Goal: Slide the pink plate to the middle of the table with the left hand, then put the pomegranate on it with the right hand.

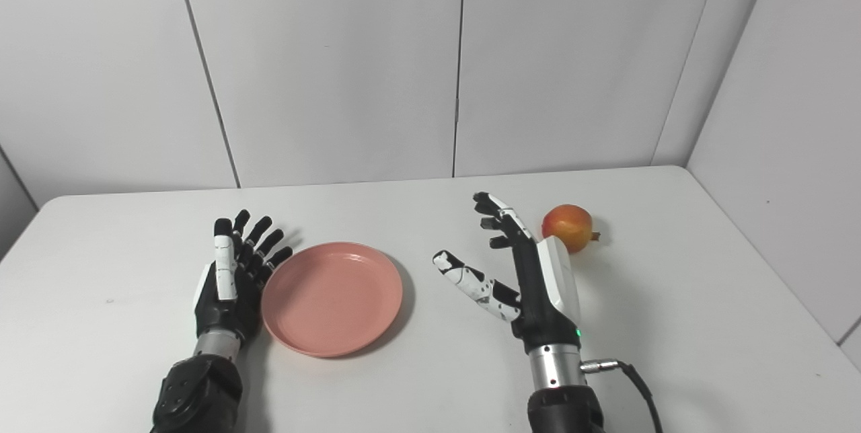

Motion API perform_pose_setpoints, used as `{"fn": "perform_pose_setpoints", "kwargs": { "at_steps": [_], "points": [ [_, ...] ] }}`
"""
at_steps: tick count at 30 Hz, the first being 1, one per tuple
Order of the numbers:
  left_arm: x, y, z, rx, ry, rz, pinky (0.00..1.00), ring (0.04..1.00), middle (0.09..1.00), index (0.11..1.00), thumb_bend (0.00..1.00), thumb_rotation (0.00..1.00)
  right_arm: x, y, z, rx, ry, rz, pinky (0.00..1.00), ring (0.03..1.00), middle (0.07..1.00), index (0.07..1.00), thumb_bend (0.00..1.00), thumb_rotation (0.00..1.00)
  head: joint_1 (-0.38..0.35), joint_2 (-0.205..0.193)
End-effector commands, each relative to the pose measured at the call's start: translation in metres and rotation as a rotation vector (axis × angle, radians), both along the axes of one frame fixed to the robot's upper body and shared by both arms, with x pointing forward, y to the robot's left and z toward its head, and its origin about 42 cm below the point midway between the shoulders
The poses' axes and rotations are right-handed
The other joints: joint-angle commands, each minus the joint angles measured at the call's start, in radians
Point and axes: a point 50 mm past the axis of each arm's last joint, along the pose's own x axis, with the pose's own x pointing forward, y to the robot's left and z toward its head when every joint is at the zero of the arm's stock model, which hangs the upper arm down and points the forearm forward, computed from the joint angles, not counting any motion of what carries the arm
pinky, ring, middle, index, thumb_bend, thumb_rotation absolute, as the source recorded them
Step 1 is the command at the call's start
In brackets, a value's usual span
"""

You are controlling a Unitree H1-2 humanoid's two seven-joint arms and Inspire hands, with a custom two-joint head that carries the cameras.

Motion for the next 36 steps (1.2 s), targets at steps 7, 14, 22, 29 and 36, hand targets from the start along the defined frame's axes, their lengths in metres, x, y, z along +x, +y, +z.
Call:
{"fn": "perform_pose_setpoints", "kwargs": {
  "at_steps": [7,14,22,29,36],
  "points": [
    [0.0,0.001,-0.006,0.122,-0.042,-0.04,0.81,0.896,0.918,1.0,0.99,0.88,0.028,-0.021,0.056,-0.193,-0.189,-0.046,0.65,0.731,0.787,0.783,0.86,0.76,-0.001,0.001],
    [0.0,-0.003,-0.007,0.121,-0.043,-0.05,0.82,0.895,0.911,1.0,1.0,0.87,0.049,-0.041,0.076,-0.351,-0.243,-0.077,0.64,0.742,0.796,0.784,0.86,0.78,-0.002,0.001],
    [-0.001,-0.004,-0.008,0.111,-0.031,-0.053,0.81,0.893,0.911,1.0,1.0,0.88,0.066,-0.059,0.086,-0.512,-0.23,-0.105,0.62,0.741,0.8,0.773,0.87,0.79,-0.003,0.001],
    [-0.001,-0.006,-0.007,0.111,-0.036,-0.055,0.81,0.889,0.904,1.0,0.99,0.88,0.087,-0.077,0.088,-0.723,-0.071,-0.154,0.6,0.728,0.786,0.771,0.9,0.8,0.002,0.0],
    [-0.002,-0.007,-0.006,0.108,-0.031,-0.052,0.8,0.886,0.907,1.0,1.0,0.88,0.104,-0.09,0.076,-0.821,-0.023,-0.176,0.64,0.728,0.77,0.756,0.9,0.78,0.004,0.001]
  ]
}}
